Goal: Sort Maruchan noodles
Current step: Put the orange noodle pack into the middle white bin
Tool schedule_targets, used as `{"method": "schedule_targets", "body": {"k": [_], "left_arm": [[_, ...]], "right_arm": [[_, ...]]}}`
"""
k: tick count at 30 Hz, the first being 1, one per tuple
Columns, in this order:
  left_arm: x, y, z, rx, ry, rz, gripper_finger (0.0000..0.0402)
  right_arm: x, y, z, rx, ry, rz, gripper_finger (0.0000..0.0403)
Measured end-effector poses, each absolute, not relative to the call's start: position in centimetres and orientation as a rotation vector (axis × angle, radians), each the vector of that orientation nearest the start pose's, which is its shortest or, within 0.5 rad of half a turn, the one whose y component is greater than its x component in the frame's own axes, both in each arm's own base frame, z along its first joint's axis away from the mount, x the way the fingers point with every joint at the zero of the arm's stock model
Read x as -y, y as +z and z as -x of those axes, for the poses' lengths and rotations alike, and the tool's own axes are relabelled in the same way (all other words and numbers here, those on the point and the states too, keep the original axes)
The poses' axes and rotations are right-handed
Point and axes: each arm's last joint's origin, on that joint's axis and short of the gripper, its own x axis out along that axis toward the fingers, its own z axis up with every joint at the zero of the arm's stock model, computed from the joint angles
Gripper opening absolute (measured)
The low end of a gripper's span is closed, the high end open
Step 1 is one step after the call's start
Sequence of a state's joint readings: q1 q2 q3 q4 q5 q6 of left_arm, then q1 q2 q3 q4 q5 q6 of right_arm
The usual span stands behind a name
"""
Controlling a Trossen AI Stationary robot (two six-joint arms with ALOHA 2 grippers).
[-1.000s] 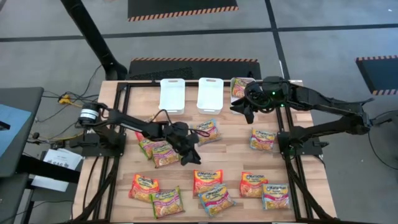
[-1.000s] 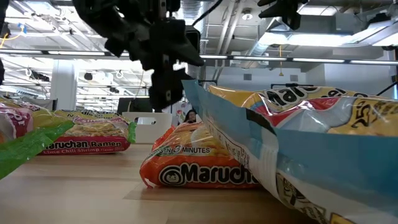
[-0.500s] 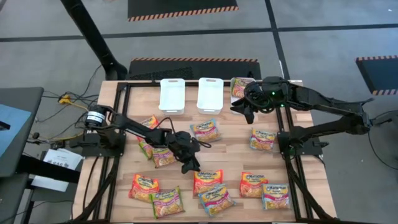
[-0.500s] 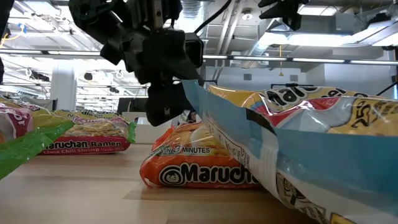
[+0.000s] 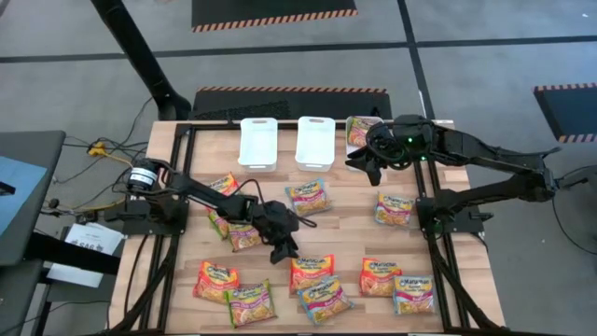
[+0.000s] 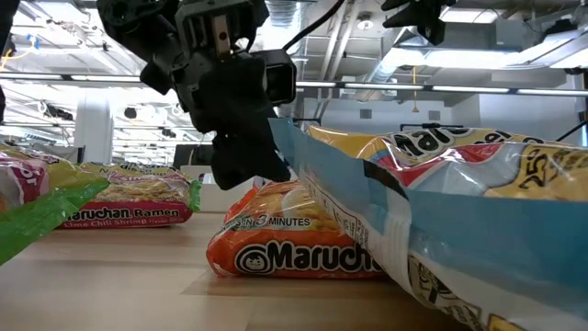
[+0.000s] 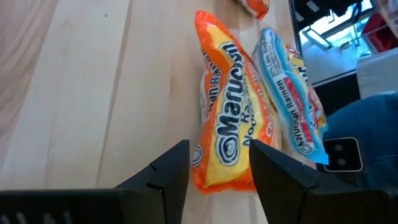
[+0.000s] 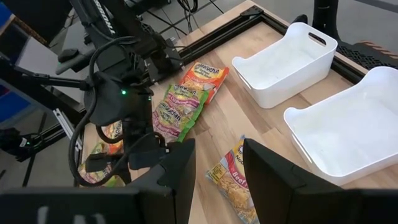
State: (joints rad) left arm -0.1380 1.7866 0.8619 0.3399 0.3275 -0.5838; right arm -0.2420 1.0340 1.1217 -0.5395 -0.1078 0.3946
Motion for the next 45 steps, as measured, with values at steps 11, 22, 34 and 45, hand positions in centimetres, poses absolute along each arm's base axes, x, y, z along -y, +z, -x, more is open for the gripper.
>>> {"method": "schedule_targets", "body": {"k": [11, 22, 34, 45], "left_arm": [[6.2, 14.6, -34.7, -0.705, -0.285, 0.594, 0.0153], [6.9, 12.7, -37.0, -0.762, -0.398, 0.603, 0.0153], [6.7, 11.3, -37.4, -0.811, -0.39, 0.633, 0.0153], [6.8, 11.0, -37.3, -0.823, -0.314, 0.625, 0.0093]], "right_arm": [[4.8, 36.9, -20.6, -0.414, -0.219, -0.466, 0.0159], [4.8, 36.9, -20.6, -0.411, -0.229, -0.489, 0.0159], [4.6, 36.9, -20.6, -0.418, -0.223, -0.488, 0.0159], [4.6, 36.9, -20.6, -0.418, -0.224, -0.489, 0.0159]]}}
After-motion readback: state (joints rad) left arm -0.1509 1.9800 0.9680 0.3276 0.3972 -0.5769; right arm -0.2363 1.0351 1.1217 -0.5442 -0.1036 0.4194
